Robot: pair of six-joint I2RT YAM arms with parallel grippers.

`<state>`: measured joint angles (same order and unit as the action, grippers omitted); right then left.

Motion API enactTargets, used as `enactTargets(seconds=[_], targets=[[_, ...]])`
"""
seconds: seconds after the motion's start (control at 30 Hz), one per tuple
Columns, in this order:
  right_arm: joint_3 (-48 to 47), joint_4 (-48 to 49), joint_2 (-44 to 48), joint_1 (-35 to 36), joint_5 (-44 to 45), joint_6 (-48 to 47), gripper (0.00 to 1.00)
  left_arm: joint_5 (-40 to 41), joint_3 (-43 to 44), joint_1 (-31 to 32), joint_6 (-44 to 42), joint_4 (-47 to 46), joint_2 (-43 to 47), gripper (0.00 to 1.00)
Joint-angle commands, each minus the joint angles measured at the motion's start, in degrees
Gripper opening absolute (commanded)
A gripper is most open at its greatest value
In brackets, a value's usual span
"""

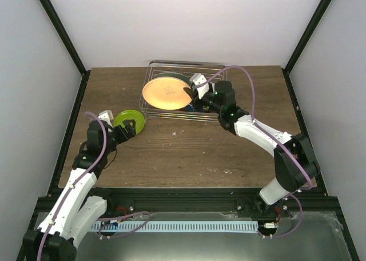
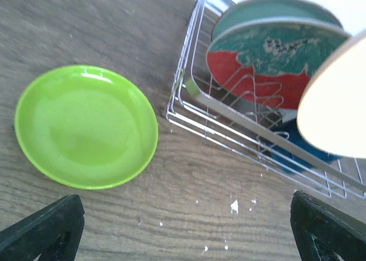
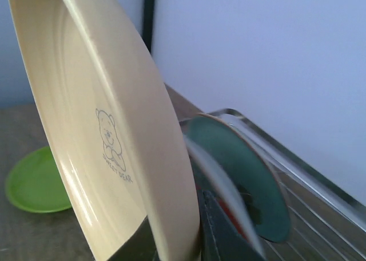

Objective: Load the mixed dishes into the dish rack

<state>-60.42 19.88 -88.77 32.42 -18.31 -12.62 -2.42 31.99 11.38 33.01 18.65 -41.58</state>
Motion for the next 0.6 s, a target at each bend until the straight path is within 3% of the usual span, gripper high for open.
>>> enactTargets(seconds=[0.0,0.1,0.37,0.57], targets=[[-3.2,4.47,-1.73,-0.97,3.43,1.46,0.01,-5.94,-1.83,-0.17,0.93,-4.25,-2.38,1.0],[-3.13,5.59,-2.31,-0.95,5.39,1.3,0.01,-6.22,-2.01,-0.21,0.91,-4.93,-3.31,1.0],[-3.22,9.94,-4.3,-1.41,8.9,-4.63,0.01,2.05,-1.87,-0.51,-0.44,-2.39,-4.49,1.0],[-2.43,16.33,-7.02,-1.84,7.63,-10.17,0.01,2.06,-2.04,-0.89,-0.78,-4.24,-7.33,1.0]])
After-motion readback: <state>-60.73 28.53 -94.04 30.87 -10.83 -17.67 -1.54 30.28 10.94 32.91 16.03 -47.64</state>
